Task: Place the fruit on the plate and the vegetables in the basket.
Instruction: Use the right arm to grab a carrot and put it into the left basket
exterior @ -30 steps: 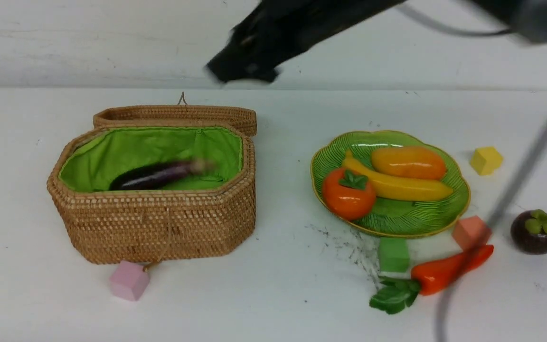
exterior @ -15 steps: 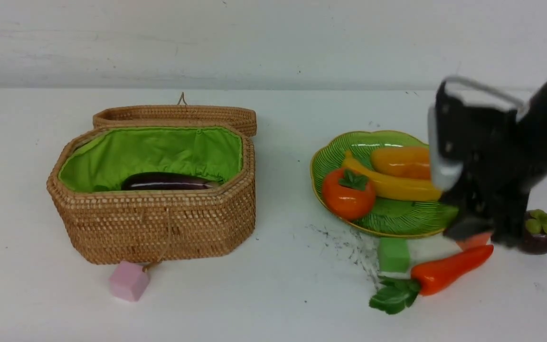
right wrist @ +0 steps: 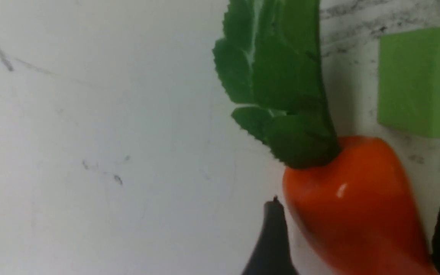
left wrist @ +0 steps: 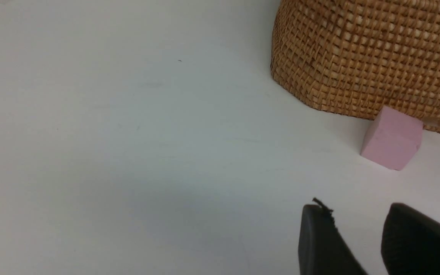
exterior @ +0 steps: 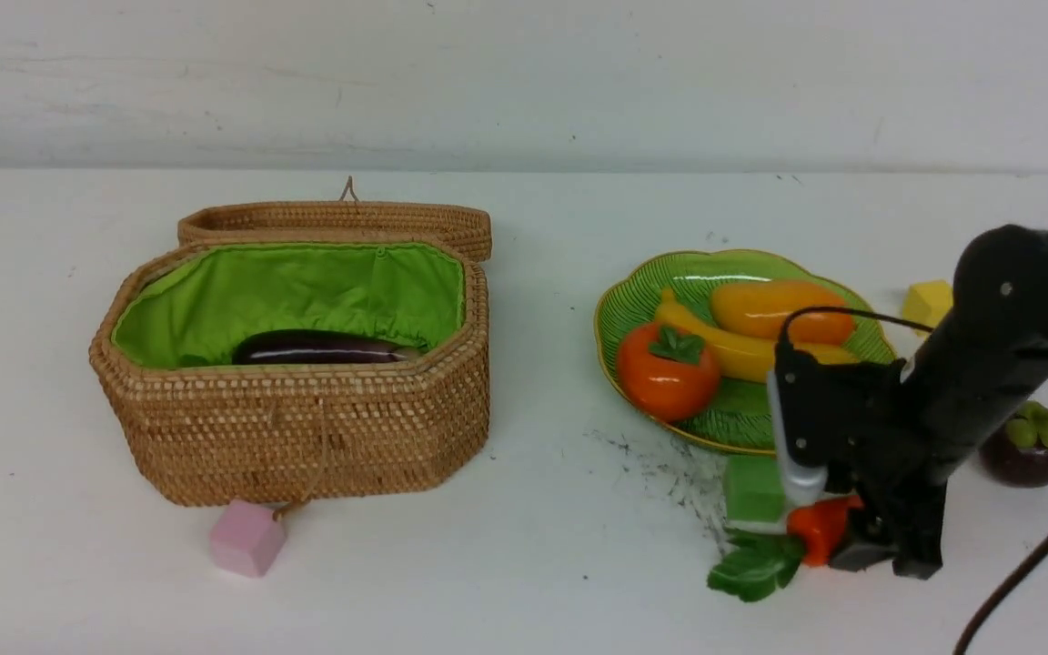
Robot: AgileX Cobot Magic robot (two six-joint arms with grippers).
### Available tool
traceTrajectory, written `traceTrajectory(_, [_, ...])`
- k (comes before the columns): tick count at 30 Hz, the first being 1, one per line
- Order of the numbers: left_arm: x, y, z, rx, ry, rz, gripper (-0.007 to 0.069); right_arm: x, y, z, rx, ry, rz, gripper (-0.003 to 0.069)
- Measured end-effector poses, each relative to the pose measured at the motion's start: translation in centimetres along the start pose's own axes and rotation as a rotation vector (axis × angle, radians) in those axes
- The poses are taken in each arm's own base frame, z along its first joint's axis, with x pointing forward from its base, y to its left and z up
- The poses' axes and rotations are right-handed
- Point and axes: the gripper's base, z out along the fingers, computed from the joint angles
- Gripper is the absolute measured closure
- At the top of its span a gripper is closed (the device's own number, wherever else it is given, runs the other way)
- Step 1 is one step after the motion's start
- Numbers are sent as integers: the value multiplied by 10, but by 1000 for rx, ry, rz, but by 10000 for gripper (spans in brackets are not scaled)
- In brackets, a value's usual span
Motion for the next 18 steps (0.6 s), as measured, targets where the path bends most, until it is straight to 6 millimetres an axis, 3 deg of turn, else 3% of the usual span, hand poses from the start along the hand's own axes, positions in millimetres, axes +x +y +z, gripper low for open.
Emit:
traceTrajectory(3, [0,0,0,0,0,0,386,2,0,9,-28,12,6,135])
traceTrajectory(6, [0,0,0,0,0,0,386,2,5,14,-85,14,30,275])
traceTrajectory(8, [0,0,0,0,0,0,386,-1,6,11,-103,5,36,272])
traceTrajectory(12, [0,0,0,0,0,0,386,-25,14,-15,-156,-57,12,267])
traceTrajectory(13, [0,0,0,0,0,0,386,-42,17,-29,-156,-91,-24,267])
traceTrajectory(14, [0,0,0,0,0,0,386,-42,18,-31,-159,-95,-23,267])
traceTrajectory(18, [0,0,0,0,0,0,386,-124,32,-85,-99,-325,-115,267])
